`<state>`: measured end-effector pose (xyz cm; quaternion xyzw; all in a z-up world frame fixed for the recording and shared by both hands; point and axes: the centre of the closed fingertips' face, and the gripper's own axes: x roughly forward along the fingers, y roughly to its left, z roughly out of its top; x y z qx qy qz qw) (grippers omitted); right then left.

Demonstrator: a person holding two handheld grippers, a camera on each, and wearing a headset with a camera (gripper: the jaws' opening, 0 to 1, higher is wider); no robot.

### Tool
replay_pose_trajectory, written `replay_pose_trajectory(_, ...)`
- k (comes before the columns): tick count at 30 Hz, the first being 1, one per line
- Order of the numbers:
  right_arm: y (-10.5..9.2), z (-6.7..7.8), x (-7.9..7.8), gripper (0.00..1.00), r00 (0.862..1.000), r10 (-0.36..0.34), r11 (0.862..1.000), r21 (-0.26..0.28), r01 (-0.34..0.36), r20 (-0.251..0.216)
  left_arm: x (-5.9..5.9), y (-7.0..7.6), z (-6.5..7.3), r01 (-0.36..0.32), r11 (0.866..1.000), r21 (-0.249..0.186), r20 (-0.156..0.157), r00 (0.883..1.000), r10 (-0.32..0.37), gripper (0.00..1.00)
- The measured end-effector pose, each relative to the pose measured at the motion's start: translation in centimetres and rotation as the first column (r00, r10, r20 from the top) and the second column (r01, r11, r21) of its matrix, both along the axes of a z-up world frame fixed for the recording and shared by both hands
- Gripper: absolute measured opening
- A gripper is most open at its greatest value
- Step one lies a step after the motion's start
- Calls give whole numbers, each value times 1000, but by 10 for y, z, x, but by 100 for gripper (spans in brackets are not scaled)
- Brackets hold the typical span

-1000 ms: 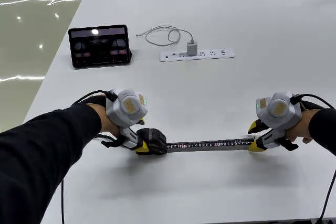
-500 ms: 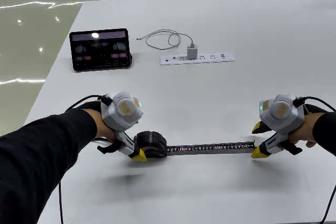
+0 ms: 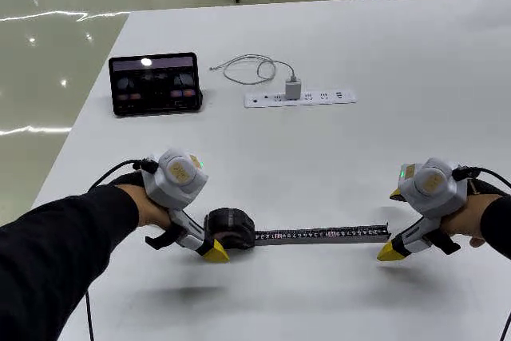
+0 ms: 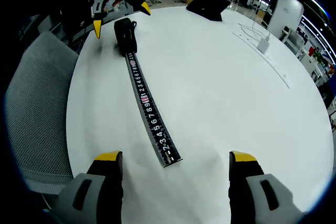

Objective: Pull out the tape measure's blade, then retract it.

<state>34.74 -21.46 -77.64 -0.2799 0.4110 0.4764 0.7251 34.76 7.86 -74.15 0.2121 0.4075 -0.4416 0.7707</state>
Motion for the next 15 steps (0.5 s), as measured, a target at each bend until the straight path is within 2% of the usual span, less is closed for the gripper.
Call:
replay_pose_trajectory(1, -1, 1, 0, 80, 1000, -13, 1000, 9, 13, 3, 3, 2, 1, -34, 999, -22, 7, 999, 34, 100)
replay_pose_trajectory(3, -2, 4, 1, 85, 999, -44, 999, 27, 43, 15, 5, 6, 4, -97, 993, -61, 0, 995, 97, 100)
replay_pose_trajectory(4, -3, 6, 2, 86, 996, -86, 996, 37, 85, 17, 7, 9, 6, -129, 988, -81, 10, 991, 130, 100)
replay_pose_trajectory(6, -2, 11, 2, 89, 991, -135, 988, 80, 133, 14, 3, 14, 6, -145, 985, -92, 2, 989, 145, 100)
replay_pose_trajectory(8, -7, 11, 3, 90, 989, -146, 986, 84, 143, 36, 2, 20, 5, -174, 979, -109, 9, 984, 176, 100)
replay_pose_trajectory(9, -9, 11, 2, 91, 987, -158, 983, 96, 154, 35, 3, 21, 7, -207, 966, -156, 13, 977, 212, 100)
replay_pose_trajectory(10, -8, 12, 0, 92, 985, -170, 980, 114, 165, 35, 3, 22, 9, -237, 954, -185, 3, 970, 241, 100)
replay_pose_trajectory(12, -10, 12, -3, 100, 982, -180, 977, 130, 172, 58, 3, 32, 8, -303, 932, -201, -22, 952, 305, 100)
replay_pose_trajectory(13, -12, 12, -7, 99, 980, -188, 976, 124, 180, 58, 3, 35, 8, -305, 928, -214, -9, 951, 310, 100)
replay_pose_trajectory(14, -14, 13, -8, 100, 977, -201, 971, 142, 190, 65, 1, 38, 9, -305, 927, -218, 5, 950, 313, 100)
replay_pose_trajectory(15, -16, 13, -9, 100, 975, -216, 967, 152, 205, 57, -2, 39, 9, -302, 930, -210, 5, 951, 310, 100)
